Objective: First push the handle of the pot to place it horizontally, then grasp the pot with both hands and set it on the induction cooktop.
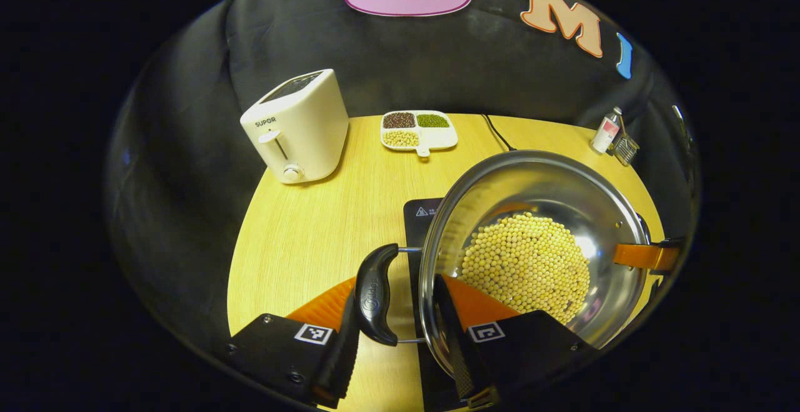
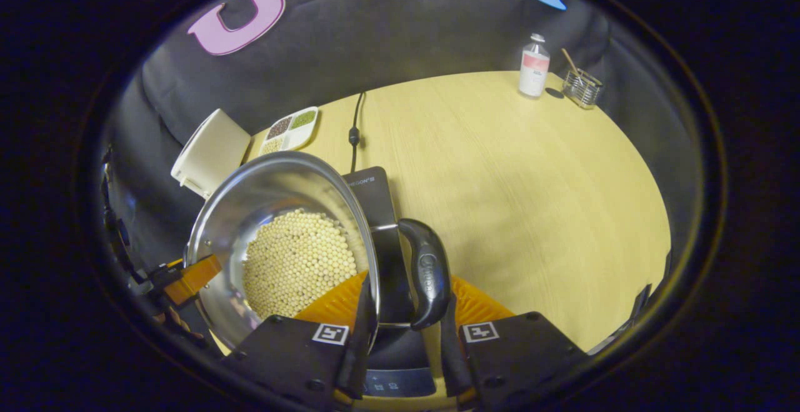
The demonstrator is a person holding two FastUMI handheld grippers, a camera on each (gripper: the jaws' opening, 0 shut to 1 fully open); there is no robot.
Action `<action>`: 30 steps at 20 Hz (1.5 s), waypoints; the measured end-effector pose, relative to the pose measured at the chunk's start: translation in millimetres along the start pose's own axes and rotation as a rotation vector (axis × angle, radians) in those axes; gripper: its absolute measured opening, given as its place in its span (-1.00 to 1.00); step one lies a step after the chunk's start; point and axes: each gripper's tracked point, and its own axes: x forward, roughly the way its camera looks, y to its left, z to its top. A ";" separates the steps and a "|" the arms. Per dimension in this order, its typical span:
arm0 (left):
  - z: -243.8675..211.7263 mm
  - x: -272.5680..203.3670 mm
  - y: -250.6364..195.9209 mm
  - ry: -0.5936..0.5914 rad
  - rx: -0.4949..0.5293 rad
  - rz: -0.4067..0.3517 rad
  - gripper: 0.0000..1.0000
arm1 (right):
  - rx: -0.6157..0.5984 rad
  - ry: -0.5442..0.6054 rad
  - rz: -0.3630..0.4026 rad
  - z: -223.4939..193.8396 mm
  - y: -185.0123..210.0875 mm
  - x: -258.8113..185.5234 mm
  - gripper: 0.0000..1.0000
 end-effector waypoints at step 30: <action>29.1 -117.4 -39.8 -0.274 -0.131 0.118 0.63 | -0.110 -0.216 0.184 45.8 -53.8 -100.0 0.41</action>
